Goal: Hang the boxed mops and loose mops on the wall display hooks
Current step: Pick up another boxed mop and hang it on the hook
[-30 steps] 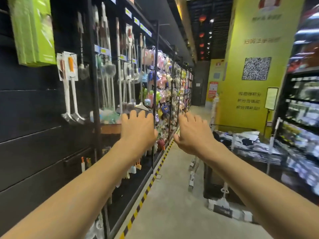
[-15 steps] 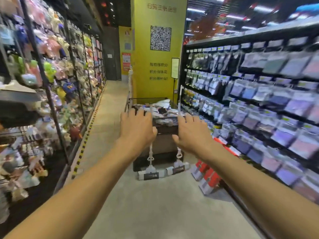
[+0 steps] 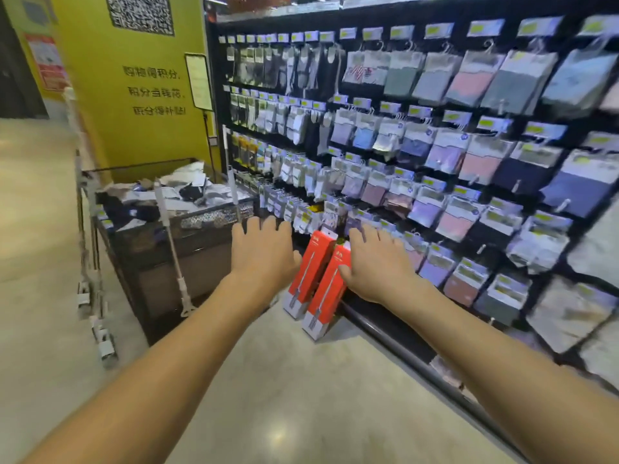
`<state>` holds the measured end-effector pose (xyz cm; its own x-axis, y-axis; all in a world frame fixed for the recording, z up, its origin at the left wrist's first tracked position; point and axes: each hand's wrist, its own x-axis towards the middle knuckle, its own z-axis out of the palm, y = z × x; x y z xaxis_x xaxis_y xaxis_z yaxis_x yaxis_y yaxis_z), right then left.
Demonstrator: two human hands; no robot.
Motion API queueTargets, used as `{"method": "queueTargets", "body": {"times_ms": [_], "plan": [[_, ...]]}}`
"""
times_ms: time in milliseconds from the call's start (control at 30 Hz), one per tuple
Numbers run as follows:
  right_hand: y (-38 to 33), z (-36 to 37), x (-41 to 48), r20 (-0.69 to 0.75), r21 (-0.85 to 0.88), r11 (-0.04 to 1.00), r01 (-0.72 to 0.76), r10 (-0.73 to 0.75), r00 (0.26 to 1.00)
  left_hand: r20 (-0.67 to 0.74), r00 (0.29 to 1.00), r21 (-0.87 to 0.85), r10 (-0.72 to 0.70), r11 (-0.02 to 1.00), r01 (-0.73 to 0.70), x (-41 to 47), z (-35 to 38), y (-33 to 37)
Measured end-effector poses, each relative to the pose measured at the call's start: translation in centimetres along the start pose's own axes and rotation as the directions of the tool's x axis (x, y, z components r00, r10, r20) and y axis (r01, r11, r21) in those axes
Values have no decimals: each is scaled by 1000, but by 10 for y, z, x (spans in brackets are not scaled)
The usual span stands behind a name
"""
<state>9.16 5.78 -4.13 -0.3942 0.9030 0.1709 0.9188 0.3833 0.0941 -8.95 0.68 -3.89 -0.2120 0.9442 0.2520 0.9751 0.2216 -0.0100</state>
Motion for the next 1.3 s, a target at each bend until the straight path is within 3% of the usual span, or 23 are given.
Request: {"method": "queueTargets", "body": {"times_ms": [267,900,1300], "plan": [[45,62,77,69,16,991,-129,128,989,58,989,19,134,991,-135,103,62,30],[109,168,364,177,101,989,-111,92,980,126,985,83,117,988,-128,383,177,51],[119,219,494,256,43,971,-236,218,942,175,962,9,210,977,-214,534,258,35]]}}
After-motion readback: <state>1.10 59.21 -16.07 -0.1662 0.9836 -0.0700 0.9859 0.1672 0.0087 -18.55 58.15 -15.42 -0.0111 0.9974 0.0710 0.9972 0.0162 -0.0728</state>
